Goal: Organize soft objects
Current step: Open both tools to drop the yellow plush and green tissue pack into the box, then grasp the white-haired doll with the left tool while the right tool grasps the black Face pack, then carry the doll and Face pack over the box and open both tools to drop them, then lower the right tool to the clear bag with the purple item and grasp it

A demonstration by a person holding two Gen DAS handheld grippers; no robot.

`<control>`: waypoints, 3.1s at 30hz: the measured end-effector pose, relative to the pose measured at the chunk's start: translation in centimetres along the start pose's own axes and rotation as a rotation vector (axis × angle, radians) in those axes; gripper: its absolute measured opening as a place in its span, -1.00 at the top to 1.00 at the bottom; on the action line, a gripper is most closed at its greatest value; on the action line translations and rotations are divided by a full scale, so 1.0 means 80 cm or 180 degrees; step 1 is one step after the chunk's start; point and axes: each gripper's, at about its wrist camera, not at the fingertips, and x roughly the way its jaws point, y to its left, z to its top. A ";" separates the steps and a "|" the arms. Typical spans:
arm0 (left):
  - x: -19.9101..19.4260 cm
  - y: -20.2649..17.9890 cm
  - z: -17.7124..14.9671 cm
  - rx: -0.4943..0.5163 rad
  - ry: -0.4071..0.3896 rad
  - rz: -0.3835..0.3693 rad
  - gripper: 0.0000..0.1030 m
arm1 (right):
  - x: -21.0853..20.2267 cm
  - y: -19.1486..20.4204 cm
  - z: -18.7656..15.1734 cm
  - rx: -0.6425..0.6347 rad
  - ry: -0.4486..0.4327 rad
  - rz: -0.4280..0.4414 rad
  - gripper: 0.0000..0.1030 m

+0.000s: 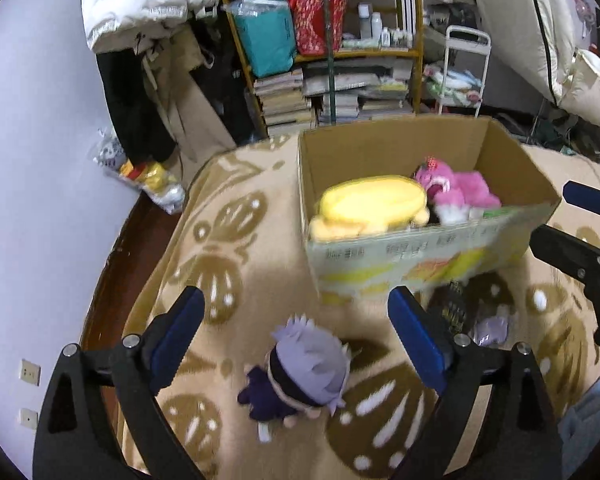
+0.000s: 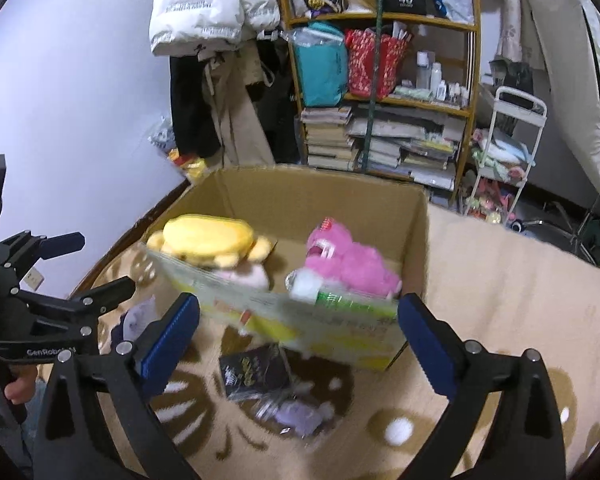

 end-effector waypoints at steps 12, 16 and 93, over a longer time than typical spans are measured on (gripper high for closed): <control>0.034 0.010 -0.034 -0.0041 0.0427 -0.0121 -0.78 | 0.031 0.039 -0.046 -0.0281 0.0444 0.0098 -1.00; 0.054 0.011 -0.045 -0.0083 0.0602 -0.0216 -0.78 | 0.058 0.045 -0.057 -0.0347 0.0614 0.0101 -1.00; -0.031 -0.051 0.065 -0.0073 -0.0745 -0.0180 -0.67 | 0.011 -0.043 0.033 0.0247 -0.0171 0.0026 -0.76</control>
